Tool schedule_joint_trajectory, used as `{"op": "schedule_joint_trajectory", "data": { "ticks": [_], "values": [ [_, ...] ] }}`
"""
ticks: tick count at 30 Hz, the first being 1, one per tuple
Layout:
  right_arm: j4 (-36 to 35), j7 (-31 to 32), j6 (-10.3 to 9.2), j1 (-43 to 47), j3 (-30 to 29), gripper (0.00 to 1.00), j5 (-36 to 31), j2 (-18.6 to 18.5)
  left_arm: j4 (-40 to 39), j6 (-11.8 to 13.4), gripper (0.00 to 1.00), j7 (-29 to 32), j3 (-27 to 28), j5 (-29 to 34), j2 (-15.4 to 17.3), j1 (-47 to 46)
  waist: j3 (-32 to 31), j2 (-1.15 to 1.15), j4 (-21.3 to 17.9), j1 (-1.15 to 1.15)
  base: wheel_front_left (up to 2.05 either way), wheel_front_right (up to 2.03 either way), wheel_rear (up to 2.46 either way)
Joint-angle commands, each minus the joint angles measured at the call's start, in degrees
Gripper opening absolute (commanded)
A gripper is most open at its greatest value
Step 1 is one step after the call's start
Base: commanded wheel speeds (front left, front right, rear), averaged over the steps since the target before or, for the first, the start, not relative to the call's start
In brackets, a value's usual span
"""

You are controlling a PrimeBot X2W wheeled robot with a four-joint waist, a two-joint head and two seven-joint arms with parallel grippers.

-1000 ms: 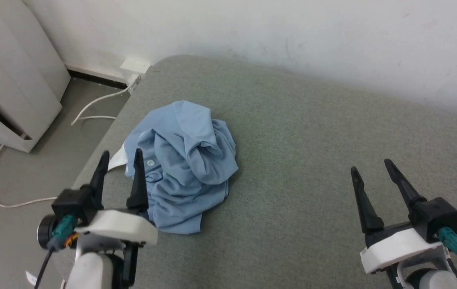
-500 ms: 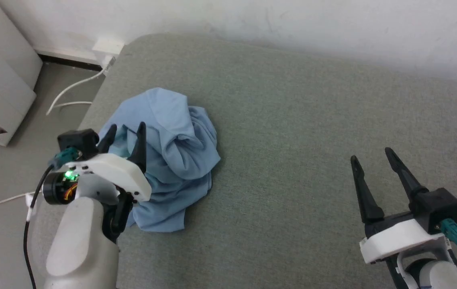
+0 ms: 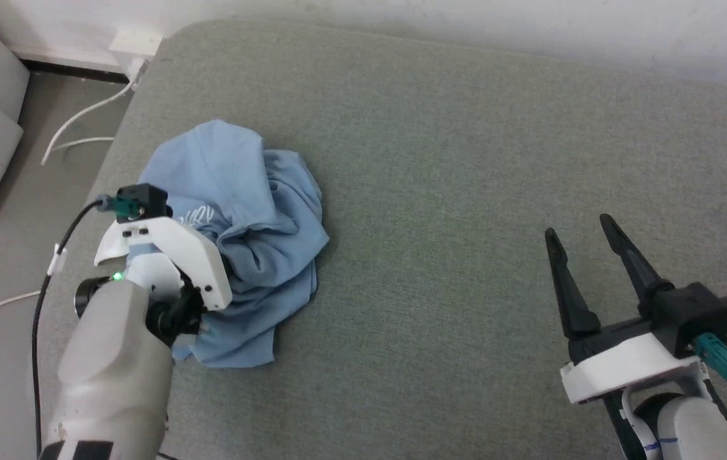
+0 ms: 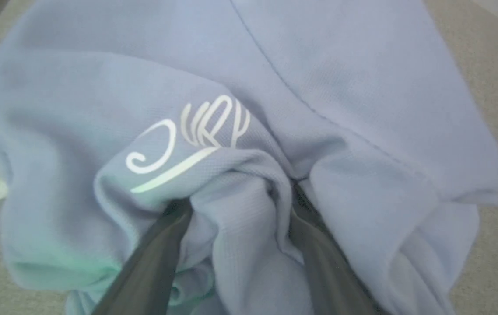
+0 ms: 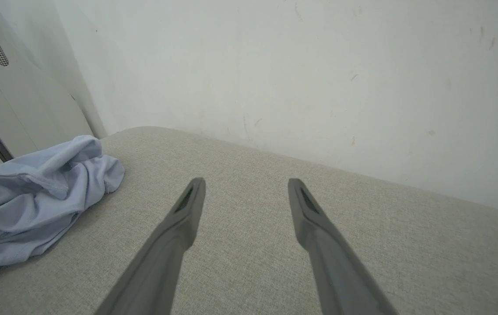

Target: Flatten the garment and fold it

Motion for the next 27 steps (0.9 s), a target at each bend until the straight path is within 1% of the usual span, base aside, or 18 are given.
{"op": "schedule_joint_trajectory", "data": {
  "ticks": [1, 2, 3, 6, 8, 11, 15, 20, 23, 27],
  "values": [
    [0.17, -0.77, -0.09, -1.08, 0.16, 1.0, 0.43, 0.09, 3.13, -0.38, 0.33, 2.04, -1.14, -0.48, 0.35, -0.35, 0.46, 0.0, -0.24, 0.0, 0.0, 0.0, 0.0],
    [0.31, -0.97, -0.1, -1.18, 0.13, 1.0, 0.55, 0.09, 3.96, -0.44, 0.1, 2.7, -1.49, -0.74, 0.49, -0.8, 0.5, 0.0, -0.22, 0.0, 0.0, 0.0, 0.0],
    [0.5, -1.16, -0.1, -1.24, 0.09, 1.0, 0.69, 0.09, 4.67, -0.51, 0.0, 3.33, -1.79, -1.15, 0.46, -1.24, 0.46, 0.0, -0.15, 0.0, 0.0, 0.0, 0.0],
    [0.93, -1.56, -0.1, -1.28, -0.1, 1.0, 0.98, 0.09, 5.62, -0.63, 0.0, 4.84, -2.51, -2.34, 0.37, -1.98, 0.15, 0.0, 0.09, 0.0, 0.0, 0.0, 0.0],
    [1.31, -1.84, -0.1, -1.27, -0.19, 1.0, 1.36, 0.1, 6.04, -0.74, 0.0, 5.35, -3.34, -3.14, 0.97, -2.8, -0.26, 0.0, 0.42, 0.0, 0.0, 0.0, 0.0],
    [1.85, -2.37, -0.1, -1.16, -0.26, 1.0, 1.8, 0.1, 6.33, -0.92, 0.0, 2.64, -4.2, -3.09, 2.78, -4.37, -1.47, 0.0, 0.95, 0.0, 0.0, 0.0, 0.0],
    [2.61, -3.37, -0.11, -0.55, -0.77, 1.0, 2.61, 0.11, 5.91, -0.35, 0.0, -4.59, -4.73, -2.38, 4.58, -6.89, -4.04, 0.0, 1.57, 0.0, 0.0, 0.0, 0.0],
    [3.68, -4.57, -0.11, 0.78, -2.02, 1.0, 4.03, 0.12, 4.37, 0.45, 0.0, -15.28, -5.78, -0.76, 6.62, -10.11, -7.92, 0.0, 1.59, 0.0, 0.0, 0.0, 0.0],
    [4.06, -5.13, -0.11, 1.71, -3.2, 1.0, 4.74, 0.12, 2.64, 1.25, 0.0, -21.81, -6.76, 0.55, 7.31, -11.92, -10.01, 0.0, 0.84, 0.0, 0.0, 0.0, 0.0],
    [4.34, -5.59, -0.12, 2.94, -4.69, 1.0, 5.5, 0.13, 0.08, 2.14, 0.0, -29.61, -8.25, 1.93, 7.17, -13.95, -12.25, 0.0, -1.33, 0.0, 0.0, 0.0, 0.0]
  ]
}}
